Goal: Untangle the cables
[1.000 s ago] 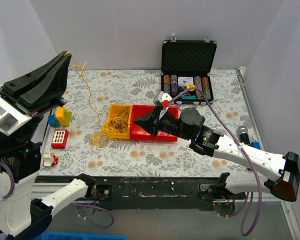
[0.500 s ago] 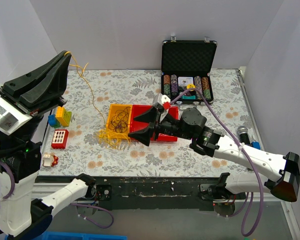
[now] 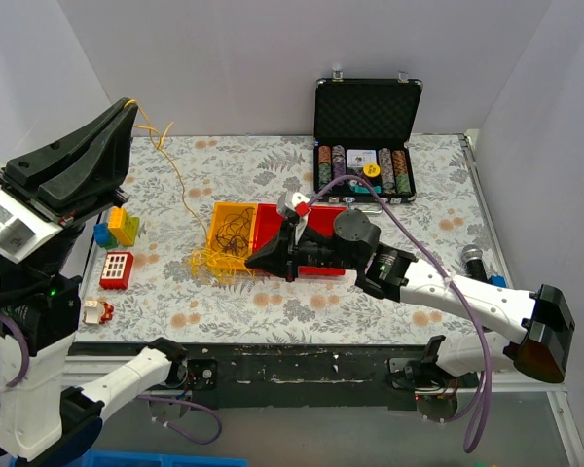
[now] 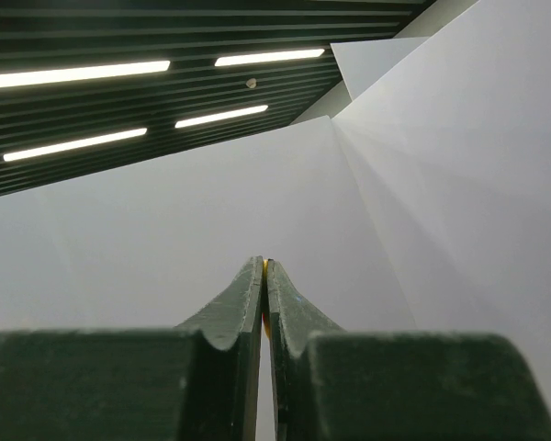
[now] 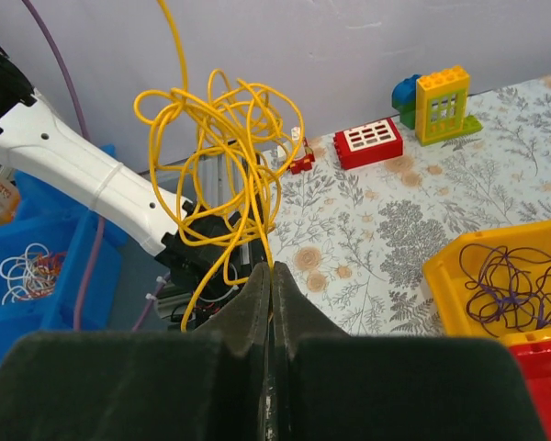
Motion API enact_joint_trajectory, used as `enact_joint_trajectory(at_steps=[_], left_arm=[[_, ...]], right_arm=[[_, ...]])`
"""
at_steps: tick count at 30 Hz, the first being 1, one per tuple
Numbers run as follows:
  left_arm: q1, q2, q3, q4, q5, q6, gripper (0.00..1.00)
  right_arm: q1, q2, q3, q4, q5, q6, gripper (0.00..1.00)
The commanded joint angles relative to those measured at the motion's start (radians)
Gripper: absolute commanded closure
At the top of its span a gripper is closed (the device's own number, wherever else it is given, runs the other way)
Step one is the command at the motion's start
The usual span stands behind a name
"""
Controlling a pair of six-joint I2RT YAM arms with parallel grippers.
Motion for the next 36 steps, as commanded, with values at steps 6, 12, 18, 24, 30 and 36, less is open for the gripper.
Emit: enact_joint_trajectory(at_steps=[6, 12, 18, 24, 30, 36], left_arm=[[0.006, -0.018, 0.005, 0.015, -0.007, 0.018, 1.00], [0.007, -0.009, 0.014, 0.064, -0.039, 0.043, 1.00], [0.010, 0.022, 0.019, 0.265, -0.225, 0.108, 1.00], [0.010, 0.091, 0.095, 0.357, -0.302, 0.201, 1.00], [0.012, 0.138, 0.143, 0.405, -0.334, 0.227, 1.00], [0.010, 0.236, 0.285, 0.440, -0.401, 0.288, 1.00]], right_arm=[[0.003, -0.040, 0.005, 0.036, 0.067, 0.005, 0.99], [0.004, -0.052, -0.045, -0.080, 0.178, -0.021, 0.99], [0.055, -0.066, -0.209, -0.139, 0.328, 0.003, 0.99], [0.119, -0.055, -0.335, -0.191, 0.487, 0.064, 0.99], [0.153, -0.061, -0.407, -0.251, 0.590, 0.140, 0.99], [0.164, -0.066, -0.460, -0.295, 0.618, 0.207, 0.99]])
